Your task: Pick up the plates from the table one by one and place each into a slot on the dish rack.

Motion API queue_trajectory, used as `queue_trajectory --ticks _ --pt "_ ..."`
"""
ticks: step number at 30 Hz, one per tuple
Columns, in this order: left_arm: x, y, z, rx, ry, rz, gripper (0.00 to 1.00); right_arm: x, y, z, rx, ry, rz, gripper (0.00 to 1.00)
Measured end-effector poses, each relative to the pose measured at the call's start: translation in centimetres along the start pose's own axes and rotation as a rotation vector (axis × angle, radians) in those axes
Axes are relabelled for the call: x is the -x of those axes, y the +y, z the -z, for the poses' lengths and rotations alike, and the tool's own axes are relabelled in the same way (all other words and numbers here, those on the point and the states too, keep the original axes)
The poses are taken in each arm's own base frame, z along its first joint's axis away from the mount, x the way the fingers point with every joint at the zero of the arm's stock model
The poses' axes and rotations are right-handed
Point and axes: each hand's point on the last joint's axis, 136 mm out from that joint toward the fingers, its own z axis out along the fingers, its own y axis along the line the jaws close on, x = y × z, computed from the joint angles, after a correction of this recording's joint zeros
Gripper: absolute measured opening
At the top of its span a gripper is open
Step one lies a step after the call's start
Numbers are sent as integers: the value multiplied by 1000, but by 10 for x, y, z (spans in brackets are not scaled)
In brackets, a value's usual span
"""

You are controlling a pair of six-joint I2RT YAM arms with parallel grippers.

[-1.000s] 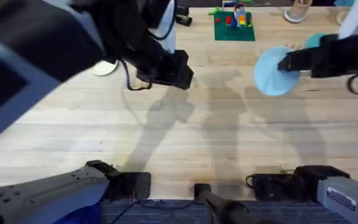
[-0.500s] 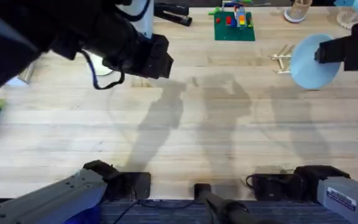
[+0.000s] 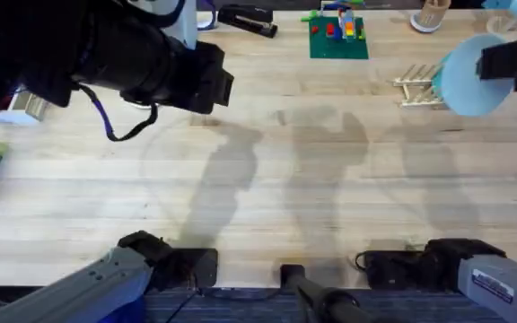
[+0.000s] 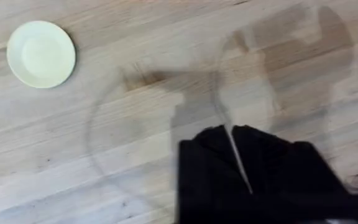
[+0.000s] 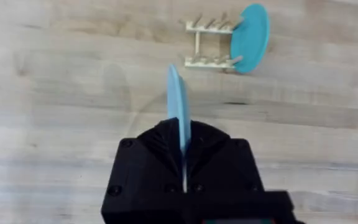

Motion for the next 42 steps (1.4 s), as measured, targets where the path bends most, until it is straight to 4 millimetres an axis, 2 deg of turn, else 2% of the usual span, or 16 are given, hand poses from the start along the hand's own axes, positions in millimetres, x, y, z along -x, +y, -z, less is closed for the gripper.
queue_trajectory --ticks 1,3,6,7,14,27,29,42 --pt "0 0 0 3 0 -2 163 2 -1 2 -3 -8 -3 31" --pt "0 1 0 4 1 -2 496 5 -4 5 -9 -20 -9 31" --pt "0 1 0 6 1 -1 937 7 -5 7 -12 -28 -12 31" --pt "0 1 0 7 1 1 974 8 -5 7 -13 -30 -12 32" --pt "0 1 0 7 1 -1 993 11 -8 11 -19 -43 -19 31" --pt "0 1 0 7 1 -1 993 7 -41 8 -60 -35 -106 31" --pt "0 1 0 7 1 -1 992 14 -60 -6 -86 -33 -136 31" --pt "0 1 0 7 1 -1 993 28 -74 -53 -76 12 -124 31"
